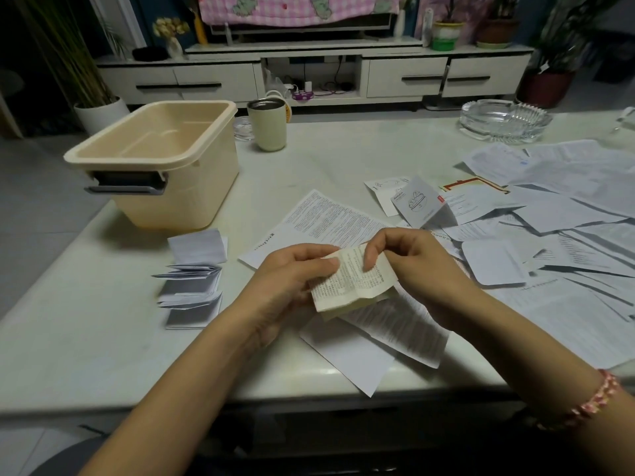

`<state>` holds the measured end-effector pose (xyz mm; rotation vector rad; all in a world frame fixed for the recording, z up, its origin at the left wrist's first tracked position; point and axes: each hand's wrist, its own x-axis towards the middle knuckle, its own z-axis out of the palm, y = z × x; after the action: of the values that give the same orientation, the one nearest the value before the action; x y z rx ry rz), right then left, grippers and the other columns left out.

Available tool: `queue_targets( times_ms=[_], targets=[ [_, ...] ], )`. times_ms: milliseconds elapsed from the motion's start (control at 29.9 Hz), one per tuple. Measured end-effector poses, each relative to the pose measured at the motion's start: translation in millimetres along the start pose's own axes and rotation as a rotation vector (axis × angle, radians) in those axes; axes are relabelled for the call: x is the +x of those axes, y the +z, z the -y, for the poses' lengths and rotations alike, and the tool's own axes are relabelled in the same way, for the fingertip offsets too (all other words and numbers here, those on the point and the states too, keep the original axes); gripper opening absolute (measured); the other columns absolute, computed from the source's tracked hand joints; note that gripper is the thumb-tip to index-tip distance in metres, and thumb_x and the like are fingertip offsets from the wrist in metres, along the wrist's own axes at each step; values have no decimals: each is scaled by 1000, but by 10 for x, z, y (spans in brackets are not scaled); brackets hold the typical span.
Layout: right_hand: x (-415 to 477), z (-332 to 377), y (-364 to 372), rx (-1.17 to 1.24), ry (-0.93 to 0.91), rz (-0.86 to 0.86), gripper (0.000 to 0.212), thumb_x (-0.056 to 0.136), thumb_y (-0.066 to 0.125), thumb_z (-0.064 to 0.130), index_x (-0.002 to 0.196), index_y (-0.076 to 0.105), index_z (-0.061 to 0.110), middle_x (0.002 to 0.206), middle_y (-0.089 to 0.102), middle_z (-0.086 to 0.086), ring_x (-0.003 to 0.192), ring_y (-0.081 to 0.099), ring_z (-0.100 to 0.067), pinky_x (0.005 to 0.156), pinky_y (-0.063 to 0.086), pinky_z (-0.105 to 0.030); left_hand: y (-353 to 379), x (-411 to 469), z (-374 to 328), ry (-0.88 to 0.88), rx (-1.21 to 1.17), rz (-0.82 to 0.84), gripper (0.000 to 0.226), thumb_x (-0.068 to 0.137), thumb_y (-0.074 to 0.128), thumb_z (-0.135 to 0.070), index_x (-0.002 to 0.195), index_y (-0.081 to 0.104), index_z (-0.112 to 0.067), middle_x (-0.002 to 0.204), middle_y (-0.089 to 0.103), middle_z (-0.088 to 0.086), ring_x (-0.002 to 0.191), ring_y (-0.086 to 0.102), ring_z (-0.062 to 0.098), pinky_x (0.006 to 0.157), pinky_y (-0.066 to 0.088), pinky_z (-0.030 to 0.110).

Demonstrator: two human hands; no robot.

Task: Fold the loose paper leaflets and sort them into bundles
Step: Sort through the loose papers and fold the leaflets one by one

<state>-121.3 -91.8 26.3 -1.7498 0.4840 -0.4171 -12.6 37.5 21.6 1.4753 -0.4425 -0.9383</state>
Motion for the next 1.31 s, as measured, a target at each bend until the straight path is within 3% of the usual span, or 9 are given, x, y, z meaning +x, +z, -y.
queue_targets(
  times_ms=[201,335,435,536,636,770,1004,1138,1305],
  targets=[
    [30,1,6,14,16,-189,39,85,43,-6,67,67,17,80,68,-2,69,56,-8,60,44,-14,-5,7,10,54,4,-54,13,86,60,-4,96,68,-9,86,71,7,71,66,12,60,54,21],
    [-11,28,6,-147,-183,-334,28,85,53,1,77,64,25,88,65,7,71,53,1,64,42,-9,4,8,12,94,-97,-95,12,86,60,-2,96,66,-6,79,71,4,64,67,8,53,51,17],
    [-52,-1,69,-311,-313,-230,10,87,61,16,91,62,25,97,63,8,86,57,-2,77,46,-19,26,-3,6,131,-117,-109,10,84,62,-2,92,65,-6,74,70,2,62,65,7,56,53,18],
    [-82,-79,156,-422,-295,-56,34,80,59,39,110,60,23,107,62,10,100,56,-6,87,45,-22,44,-3,15,174,-114,-118,7,80,66,-6,87,65,-9,72,69,0,65,65,8,64,56,21],
    [-95,-98,213,-334,-249,27,29,81,64,30,109,59,23,101,65,13,93,60,-2,84,49,-25,59,-9,23,190,-107,-95,9,76,69,-12,84,65,-12,76,68,1,70,64,9,68,54,22],
    [-60,-103,208,-189,-133,14,21,82,66,8,99,62,20,94,70,-4,89,67,-18,84,53,-43,65,-1,30,273,6,-166,8,79,69,-12,78,67,-20,76,67,-5,70,61,3,59,48,14],
    [-76,-77,185,94,42,74,14,83,63,-4,89,66,8,81,69,-13,63,65,-12,53,50,-21,28,20,43,354,158,-144,10,86,63,-12,86,69,-20,80,68,-7,70,59,-4,57,46,11],
    [-94,-64,203,164,80,85,11,84,62,-4,90,65,4,77,67,-11,57,65,-10,50,50,-20,29,49,73,436,264,-186,17,86,63,-8,77,69,-21,72,68,-3,64,59,5,58,49,17],
    [-111,-32,225,232,100,62,14,93,53,6,86,65,2,74,65,-12,53,61,-15,47,51,-23,40,70,106,447,299,-231,22,89,60,-7,74,63,-22,70,63,-5,58,57,-3,53,46,13]
  ],
)
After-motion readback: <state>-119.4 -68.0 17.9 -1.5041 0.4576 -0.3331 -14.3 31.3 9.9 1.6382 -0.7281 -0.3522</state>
